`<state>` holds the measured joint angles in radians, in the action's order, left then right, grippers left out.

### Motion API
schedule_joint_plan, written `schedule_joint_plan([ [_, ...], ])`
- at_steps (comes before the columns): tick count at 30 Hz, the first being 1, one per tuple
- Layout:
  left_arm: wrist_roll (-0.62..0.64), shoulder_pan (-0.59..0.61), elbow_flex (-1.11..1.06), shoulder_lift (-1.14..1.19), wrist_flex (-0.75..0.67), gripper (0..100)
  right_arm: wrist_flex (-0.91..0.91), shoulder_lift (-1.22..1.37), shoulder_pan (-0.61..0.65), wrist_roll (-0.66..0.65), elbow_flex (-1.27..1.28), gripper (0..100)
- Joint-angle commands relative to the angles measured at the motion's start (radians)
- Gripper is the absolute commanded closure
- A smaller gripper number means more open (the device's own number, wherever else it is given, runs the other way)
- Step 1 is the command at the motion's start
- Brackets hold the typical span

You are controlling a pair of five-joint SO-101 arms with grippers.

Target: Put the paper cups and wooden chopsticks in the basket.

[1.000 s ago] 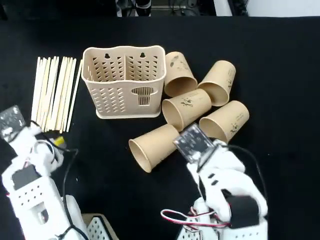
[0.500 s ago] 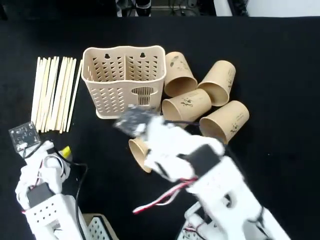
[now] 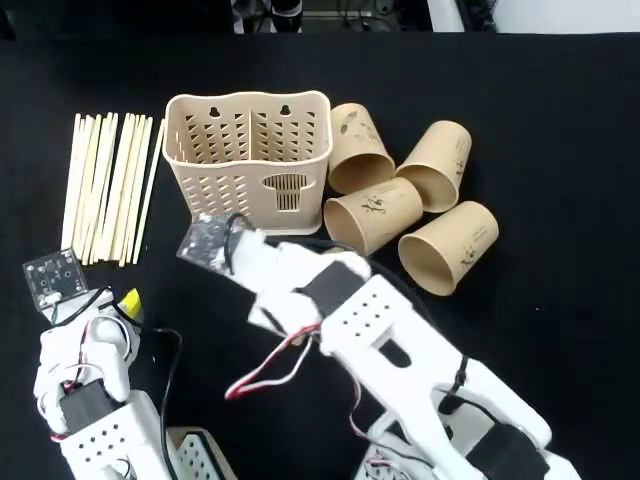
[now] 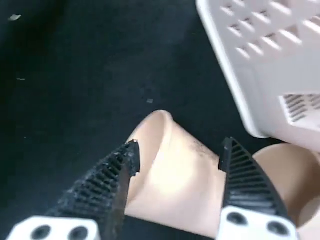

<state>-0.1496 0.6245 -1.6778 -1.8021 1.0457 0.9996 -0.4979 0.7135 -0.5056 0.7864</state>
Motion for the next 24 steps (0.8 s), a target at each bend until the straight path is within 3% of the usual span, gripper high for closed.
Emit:
schedule_joint_plan([
  [1,-0.012,-0.008,-0.008,-0.006,0.005,70,-0.12,0.002,-0.1,-0.083,0.051,74.9],
  [8,-0.012,-0.008,-0.01,-0.006,0.005,70,-0.184,-0.001,-0.189,-0.218,0.13,83.0],
  [15,-0.014,-0.033,-0.015,-0.006,0.003,70,-0.227,-0.041,-0.209,-0.315,0.111,98.8],
  [24,-0.014,-0.056,-0.016,-0.006,0.003,70,-0.129,-0.325,-0.245,-0.295,0.084,98.7],
])
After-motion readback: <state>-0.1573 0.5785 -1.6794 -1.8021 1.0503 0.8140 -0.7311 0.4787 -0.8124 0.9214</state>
